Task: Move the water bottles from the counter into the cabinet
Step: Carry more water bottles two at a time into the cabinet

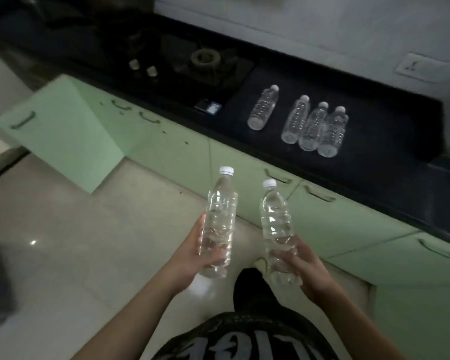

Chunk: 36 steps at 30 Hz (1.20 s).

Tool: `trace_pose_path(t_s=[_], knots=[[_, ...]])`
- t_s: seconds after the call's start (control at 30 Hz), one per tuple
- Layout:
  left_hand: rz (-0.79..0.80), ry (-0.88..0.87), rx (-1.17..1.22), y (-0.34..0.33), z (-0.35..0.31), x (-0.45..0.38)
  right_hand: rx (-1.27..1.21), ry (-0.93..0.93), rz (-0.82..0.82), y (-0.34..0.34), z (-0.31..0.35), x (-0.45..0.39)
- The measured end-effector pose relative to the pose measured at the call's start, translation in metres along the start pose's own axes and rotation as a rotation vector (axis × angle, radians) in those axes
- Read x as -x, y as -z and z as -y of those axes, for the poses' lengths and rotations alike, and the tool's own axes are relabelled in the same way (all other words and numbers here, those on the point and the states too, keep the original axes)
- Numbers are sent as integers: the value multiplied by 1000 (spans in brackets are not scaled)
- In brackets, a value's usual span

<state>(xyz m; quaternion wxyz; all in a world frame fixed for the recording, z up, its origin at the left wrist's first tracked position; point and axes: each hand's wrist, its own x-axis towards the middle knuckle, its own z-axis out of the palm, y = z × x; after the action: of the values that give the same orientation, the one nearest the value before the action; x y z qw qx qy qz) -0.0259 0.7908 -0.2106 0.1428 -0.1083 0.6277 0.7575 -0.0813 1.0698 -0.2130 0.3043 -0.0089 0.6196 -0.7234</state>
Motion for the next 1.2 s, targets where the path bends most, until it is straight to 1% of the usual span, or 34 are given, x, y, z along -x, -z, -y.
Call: trace_pose_path(t_s=[0.1,0.17,0.23,0.3,0.37,0.47,0.6,0.73,0.8,0.9,1.0,1.1,1.2], knots=[[-47,11,118,20,-5,44,-141,-70,158,-40,5,-1],[-115,43,286,29,-11,64,-258,-160,278,-65,13,-4],[-188,74,460,35,-20,77,-304,-269,366,-90,24,-8],[-271,59,555,46,-26,87,-277,-295,401,-111,31,-16],[-333,13,569,62,-29,94,-228,-233,373,-129,38,-31],[-421,-45,508,88,-31,100,-142,-172,336,-151,49,-60],[-570,-96,391,120,-36,101,-81,-165,404,-175,60,-103],[-827,-47,118,148,-45,104,-8,-211,464,-213,62,-142],[-963,-29,6,161,-45,111,89,-215,477,-238,61,-159],[-1134,19,-119,186,-41,131,315,-108,538,-286,60,-178],[-1257,32,-201,221,-36,158,492,0,664,-351,57,-193],[-1354,27,-185,264,-27,185,710,165,752,-425,44,-210],[-1422,24,-147,314,-17,216,873,252,789,-497,21,-222]])
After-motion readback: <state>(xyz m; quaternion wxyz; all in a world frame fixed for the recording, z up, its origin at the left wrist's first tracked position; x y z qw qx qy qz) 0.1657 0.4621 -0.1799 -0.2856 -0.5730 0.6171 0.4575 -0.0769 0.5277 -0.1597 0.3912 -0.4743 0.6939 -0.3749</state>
